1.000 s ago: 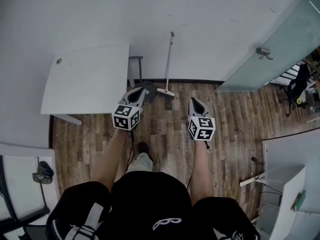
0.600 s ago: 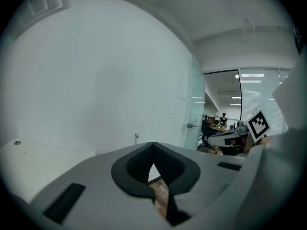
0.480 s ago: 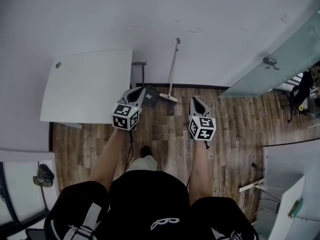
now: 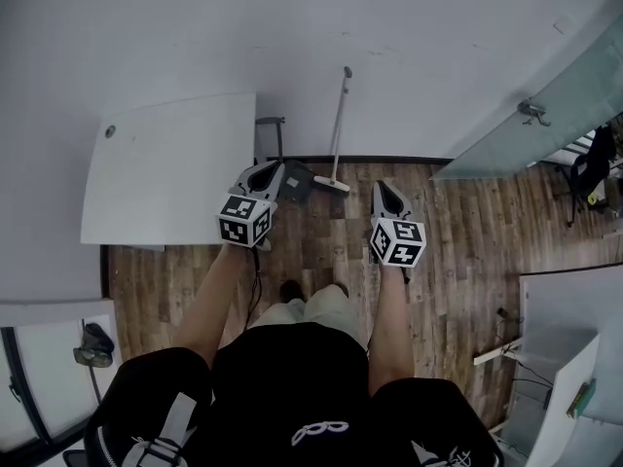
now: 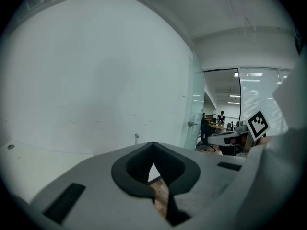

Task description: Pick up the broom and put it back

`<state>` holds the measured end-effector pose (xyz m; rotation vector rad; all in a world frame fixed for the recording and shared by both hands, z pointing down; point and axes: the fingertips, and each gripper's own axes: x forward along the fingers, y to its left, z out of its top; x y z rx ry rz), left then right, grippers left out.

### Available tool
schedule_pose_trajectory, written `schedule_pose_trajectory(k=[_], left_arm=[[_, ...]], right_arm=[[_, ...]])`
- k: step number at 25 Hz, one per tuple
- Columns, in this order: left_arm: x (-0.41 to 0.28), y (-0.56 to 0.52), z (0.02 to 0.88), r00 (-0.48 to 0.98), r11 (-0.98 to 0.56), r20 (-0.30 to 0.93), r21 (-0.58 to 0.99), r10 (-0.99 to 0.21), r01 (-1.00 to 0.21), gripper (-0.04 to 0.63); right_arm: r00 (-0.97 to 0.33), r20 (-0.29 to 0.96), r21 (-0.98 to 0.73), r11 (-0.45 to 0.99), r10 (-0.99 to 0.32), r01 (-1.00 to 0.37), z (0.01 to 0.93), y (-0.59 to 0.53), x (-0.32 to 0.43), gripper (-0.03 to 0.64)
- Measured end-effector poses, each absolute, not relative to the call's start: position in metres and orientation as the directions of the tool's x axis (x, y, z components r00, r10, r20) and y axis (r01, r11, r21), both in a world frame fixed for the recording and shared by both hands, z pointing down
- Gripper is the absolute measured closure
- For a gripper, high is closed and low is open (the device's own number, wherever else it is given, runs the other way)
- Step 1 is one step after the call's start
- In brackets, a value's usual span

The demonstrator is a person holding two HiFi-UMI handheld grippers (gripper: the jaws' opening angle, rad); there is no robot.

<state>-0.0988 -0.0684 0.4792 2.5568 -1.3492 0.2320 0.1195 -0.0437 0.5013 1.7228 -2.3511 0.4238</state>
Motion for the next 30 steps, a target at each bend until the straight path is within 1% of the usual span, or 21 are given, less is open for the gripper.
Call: schedule_pose_trajectory(k=[11,19,30], left_arm=[[-0.110,-0.110,0.481,0.521,-0.507,0.254,0.123,-0.815,-0.853,0.578],[-0.104,-0.181,0.483,0.500,-0.485,0.254,0.123,-0.828,-0.866,0.578],[-0.085,-0.280,0.510,0.495,-0.480,0.303,0.128,-0.815,-0.868,0.578]], right_arm=[[-0.332,0.322,-0.077,0.325,-0.886,-0.942,0.505,-0.100,0.114,0.592],[-0.376,0.352,-0.066,0.378,-0.857,-0.923,0.515,-0.178,0.113,0.594],[-0.396,0.390,-0.067,0.403,-0.831,-0.913,0.532,-0.290,0.120,0.593]])
